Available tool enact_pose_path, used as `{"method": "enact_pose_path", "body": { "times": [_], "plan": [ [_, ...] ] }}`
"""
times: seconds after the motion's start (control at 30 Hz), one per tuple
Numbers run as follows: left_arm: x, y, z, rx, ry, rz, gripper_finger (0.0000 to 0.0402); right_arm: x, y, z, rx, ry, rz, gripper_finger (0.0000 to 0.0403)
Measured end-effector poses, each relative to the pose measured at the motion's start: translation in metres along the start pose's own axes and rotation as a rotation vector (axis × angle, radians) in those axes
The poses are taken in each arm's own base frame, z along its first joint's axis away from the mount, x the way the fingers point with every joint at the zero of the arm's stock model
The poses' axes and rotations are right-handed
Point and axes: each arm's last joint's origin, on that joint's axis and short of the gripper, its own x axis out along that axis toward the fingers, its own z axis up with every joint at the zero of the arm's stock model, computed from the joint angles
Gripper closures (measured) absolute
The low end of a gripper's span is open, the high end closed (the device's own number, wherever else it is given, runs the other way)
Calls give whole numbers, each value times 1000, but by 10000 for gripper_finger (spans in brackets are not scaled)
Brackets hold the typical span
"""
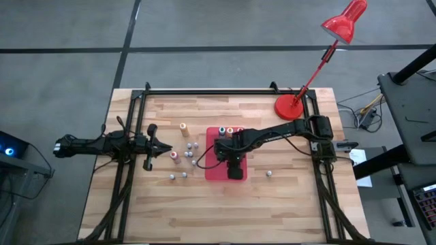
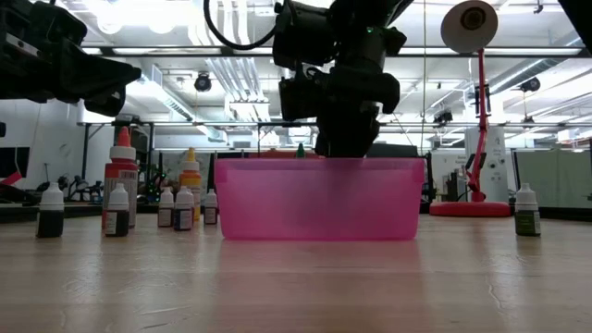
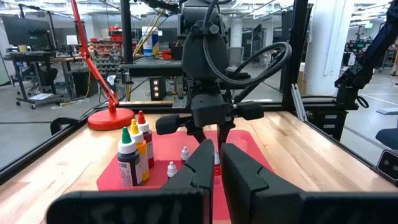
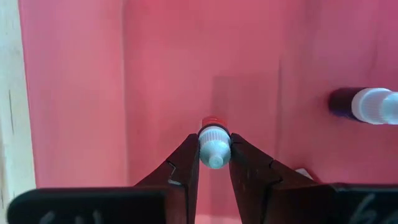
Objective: Pick & Place food coloring
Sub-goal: Put the small food coloring bottle into the red bin
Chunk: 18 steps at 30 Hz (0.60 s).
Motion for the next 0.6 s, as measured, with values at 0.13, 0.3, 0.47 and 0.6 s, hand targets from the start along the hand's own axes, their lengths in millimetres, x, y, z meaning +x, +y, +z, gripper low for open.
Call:
{"method": "enact_pose_path", "body": {
  "times": [0.13, 0.3, 0.47, 0.6],
  "plan": [
    [0, 0, 0, 0, 0, 0, 399, 0, 0, 0, -6, -2, 1, 337],
    [0, 0, 0, 0, 0, 0, 399, 1, 0, 0, -8, -14, 2, 337],
    [0, 0, 0, 0, 0, 0, 399, 3, 2, -2, -12, 0, 2, 337],
    [0, 0, 0, 0, 0, 0, 399, 4, 5, -2, -18, 0, 4, 337]
  ]
}}
